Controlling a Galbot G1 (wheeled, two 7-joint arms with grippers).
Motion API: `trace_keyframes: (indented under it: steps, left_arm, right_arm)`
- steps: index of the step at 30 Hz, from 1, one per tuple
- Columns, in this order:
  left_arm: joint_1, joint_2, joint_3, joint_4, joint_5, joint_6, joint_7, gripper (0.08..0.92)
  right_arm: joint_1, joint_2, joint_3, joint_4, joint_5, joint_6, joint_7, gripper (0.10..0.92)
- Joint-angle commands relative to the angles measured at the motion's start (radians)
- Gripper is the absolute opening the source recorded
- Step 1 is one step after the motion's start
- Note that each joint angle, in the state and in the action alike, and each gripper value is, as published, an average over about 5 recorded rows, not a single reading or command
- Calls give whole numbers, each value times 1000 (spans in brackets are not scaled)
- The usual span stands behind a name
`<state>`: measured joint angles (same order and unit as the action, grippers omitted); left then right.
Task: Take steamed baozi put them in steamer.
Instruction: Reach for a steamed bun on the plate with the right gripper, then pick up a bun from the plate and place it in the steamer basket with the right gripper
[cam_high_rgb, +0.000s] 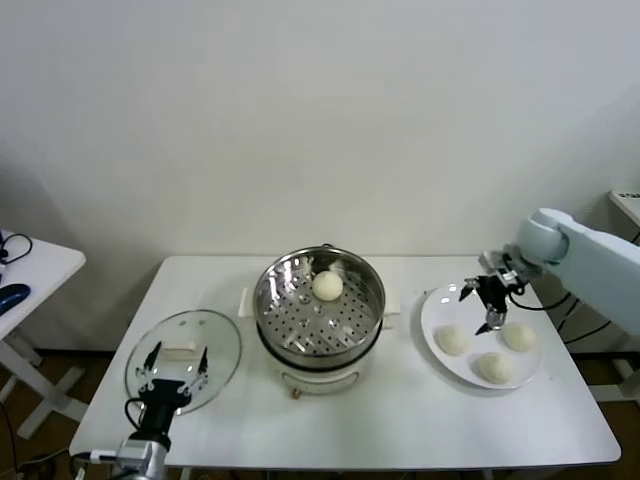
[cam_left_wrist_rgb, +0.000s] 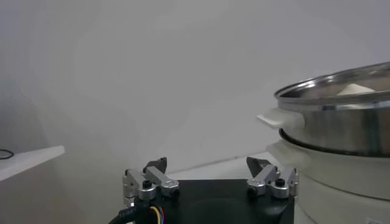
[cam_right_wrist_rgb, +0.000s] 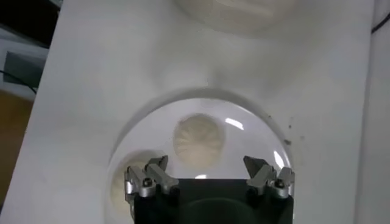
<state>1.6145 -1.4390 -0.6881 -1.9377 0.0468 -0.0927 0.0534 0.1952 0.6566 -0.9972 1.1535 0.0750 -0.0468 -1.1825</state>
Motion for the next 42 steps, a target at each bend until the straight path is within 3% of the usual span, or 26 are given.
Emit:
trace_keyframes:
  steps: [1,28,42]
  left_arm:
    - [2,0,0,-1,6,1,-1,823]
    - [7,-3,-12,10,1,0,0,823]
    - [9,-4,-16,8,-1,0,-1,823]
  right_arm:
    - [-184,33,133,-74,-91,-7,30,823]
    - [-210,167,161,-207,-129,48,53,820]
    - [-203,162,153,-206,-108,53,35,693]
